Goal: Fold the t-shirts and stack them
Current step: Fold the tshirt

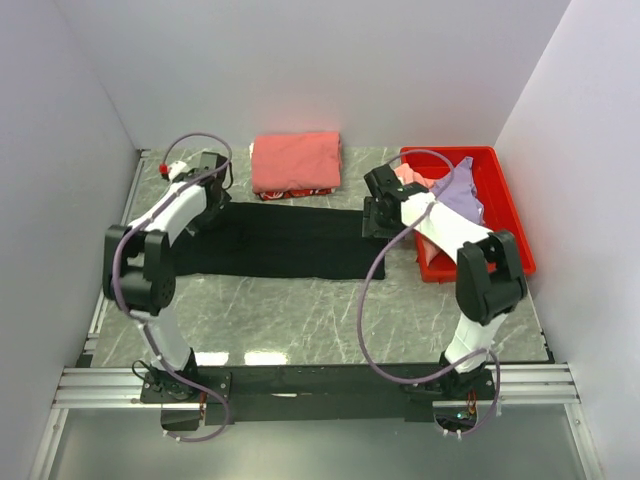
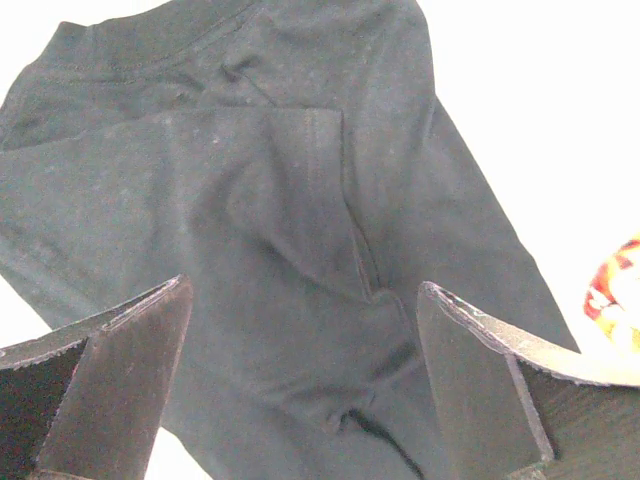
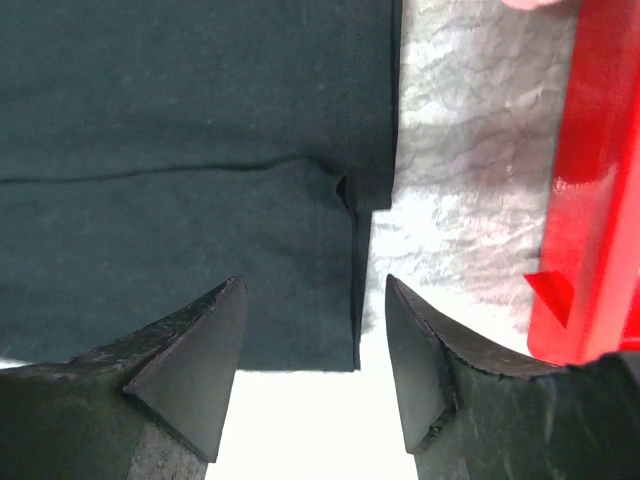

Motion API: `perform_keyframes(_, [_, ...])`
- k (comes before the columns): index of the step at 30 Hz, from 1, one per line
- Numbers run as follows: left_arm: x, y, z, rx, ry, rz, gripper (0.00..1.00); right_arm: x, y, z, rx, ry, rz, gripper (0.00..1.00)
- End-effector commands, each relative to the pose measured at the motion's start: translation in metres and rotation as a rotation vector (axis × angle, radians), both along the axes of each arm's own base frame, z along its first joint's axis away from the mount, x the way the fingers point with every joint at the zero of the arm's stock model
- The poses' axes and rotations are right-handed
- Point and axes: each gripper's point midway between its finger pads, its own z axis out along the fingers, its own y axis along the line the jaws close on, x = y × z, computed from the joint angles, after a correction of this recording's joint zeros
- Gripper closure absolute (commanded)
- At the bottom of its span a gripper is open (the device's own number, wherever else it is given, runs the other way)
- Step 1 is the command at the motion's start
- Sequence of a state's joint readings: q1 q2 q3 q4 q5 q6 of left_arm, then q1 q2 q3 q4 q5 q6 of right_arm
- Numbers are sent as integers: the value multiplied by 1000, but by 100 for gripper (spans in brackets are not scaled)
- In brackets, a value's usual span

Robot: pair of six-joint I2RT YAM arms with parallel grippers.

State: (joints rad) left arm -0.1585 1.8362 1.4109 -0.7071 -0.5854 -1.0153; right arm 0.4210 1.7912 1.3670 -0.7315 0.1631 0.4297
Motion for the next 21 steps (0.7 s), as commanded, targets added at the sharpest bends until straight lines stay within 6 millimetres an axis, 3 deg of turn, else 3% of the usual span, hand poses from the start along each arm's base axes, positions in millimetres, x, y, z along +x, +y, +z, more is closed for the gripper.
perform_keyframes(1, [-3,-6,28,-43,-114,-23,1,-2,8,28,65,-105,26,35])
perform_keyframes(7, [-15,-13,4,-96,-88,-48,0,-21,53,23,202,-87,223,34])
perform_keyframes(11, [-10,-7,-12,-127,-86,-45,0,-14,67,0,181,-41,266,34])
perform_keyframes(13, [-5,-6,-25,-158,-80,-53,1,1,71,-1,168,-63,270,34])
perform_keyframes(14, [4,-1,-27,-175,-103,-47,1,6,70,-12,142,-47,261,34])
perform_keyframes(18, [11,6,-58,-221,-39,-33,1,43,69,-3,71,-116,246,33])
perform_keyframes(21, [17,7,-66,-225,-13,-35,0,59,70,-5,50,-125,238,33])
